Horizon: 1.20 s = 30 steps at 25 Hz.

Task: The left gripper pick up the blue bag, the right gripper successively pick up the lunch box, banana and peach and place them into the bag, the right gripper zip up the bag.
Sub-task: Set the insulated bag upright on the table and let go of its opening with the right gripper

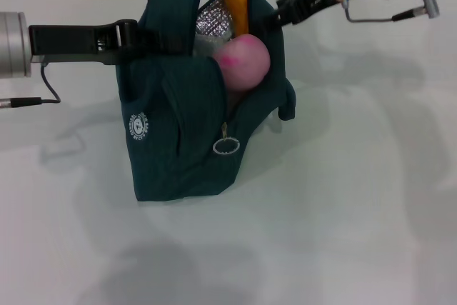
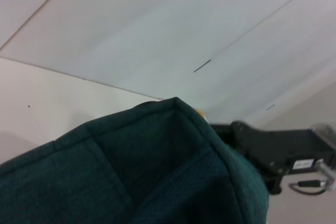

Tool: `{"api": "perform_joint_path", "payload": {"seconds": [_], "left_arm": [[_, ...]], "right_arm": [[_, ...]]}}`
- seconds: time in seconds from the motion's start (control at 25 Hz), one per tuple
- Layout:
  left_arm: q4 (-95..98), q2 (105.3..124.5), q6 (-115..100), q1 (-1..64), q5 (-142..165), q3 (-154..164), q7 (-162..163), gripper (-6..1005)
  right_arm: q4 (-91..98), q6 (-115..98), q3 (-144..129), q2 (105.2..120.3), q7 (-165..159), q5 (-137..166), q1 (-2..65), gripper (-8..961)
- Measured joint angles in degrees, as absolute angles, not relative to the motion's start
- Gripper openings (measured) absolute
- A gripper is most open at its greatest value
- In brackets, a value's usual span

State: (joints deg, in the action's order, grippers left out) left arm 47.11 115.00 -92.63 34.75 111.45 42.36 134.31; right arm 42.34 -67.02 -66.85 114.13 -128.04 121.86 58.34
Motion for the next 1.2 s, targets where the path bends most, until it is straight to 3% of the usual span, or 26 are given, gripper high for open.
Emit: {"api": "perform_joint_path", "payload": {"seconds": [0.2,0.8,1.2], "left_arm": [[47.1,115.07,-92.6,34.7,111.4,42.4,134.1,31],[46.8,115.13,-92.4,34.7,111.4,42.4,133.6,32],[46.4,114.96,-91.9,34.6,111.4,42.4,133.3,33]], "right_arm": [[41.6,-65.0,-66.9,115.20,-128.7,124.7,58.6,769],[40.0,-63.6,-67.4,115.85,-129.1,124.2,58.7,763],[40.9,-64.4,-68.2,115.84,-128.8,123.5,58.6,560]]}}
